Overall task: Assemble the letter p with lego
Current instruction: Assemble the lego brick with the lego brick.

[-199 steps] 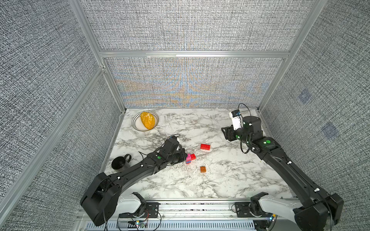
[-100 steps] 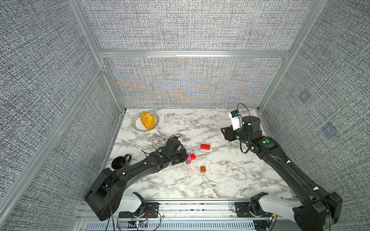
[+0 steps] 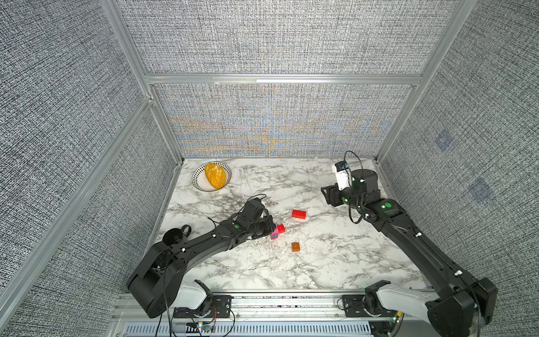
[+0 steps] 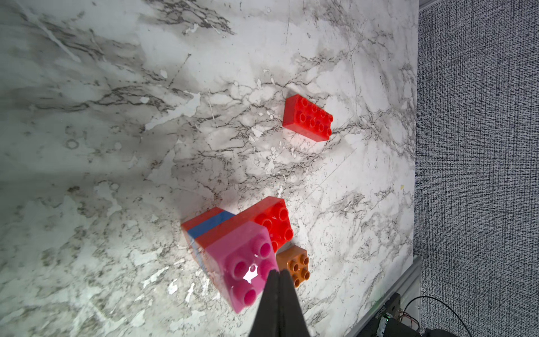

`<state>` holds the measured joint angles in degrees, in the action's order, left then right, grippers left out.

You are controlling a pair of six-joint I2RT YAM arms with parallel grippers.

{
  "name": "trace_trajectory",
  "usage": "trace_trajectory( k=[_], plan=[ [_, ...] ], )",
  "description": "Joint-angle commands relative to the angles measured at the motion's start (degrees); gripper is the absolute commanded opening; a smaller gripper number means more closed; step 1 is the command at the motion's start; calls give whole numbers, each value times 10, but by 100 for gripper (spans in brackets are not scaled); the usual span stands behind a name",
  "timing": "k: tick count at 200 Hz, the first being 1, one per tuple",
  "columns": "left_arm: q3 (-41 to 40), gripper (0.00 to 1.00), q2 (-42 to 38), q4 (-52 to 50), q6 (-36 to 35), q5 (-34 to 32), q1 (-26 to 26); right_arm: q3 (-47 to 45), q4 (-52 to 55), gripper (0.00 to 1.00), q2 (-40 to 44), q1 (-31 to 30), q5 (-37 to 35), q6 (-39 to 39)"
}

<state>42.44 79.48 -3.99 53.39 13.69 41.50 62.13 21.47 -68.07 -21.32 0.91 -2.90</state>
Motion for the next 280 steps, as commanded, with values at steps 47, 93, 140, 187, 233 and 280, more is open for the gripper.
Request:
trace_trajectory(
  k=[47, 93, 140, 187, 233, 280],
  plan=[
    [-7, 0, -24, -17, -9, -11, 0, 1, 8, 65, -7, 0, 7, -4],
    [-8, 0, -11, -5, -11, -12, 0, 2, 9, 65, -10, 0, 9, -4],
    [-4, 0, 9, 10, -12, -10, 0, -1, 10, 65, -14, 0, 14, -4],
    [-10, 0, -3, -10, -12, -12, 0, -2, 19, 65, -29, 0, 29, -9],
    [-15, 0, -24, -46, -18, -26, 0, -17, 51, 65, -49, -37, 13, -50],
    [-4, 0, -1, -34, -27, -16, 0, -57, 87, 65, -80, -116, -43, -121]
  ],
)
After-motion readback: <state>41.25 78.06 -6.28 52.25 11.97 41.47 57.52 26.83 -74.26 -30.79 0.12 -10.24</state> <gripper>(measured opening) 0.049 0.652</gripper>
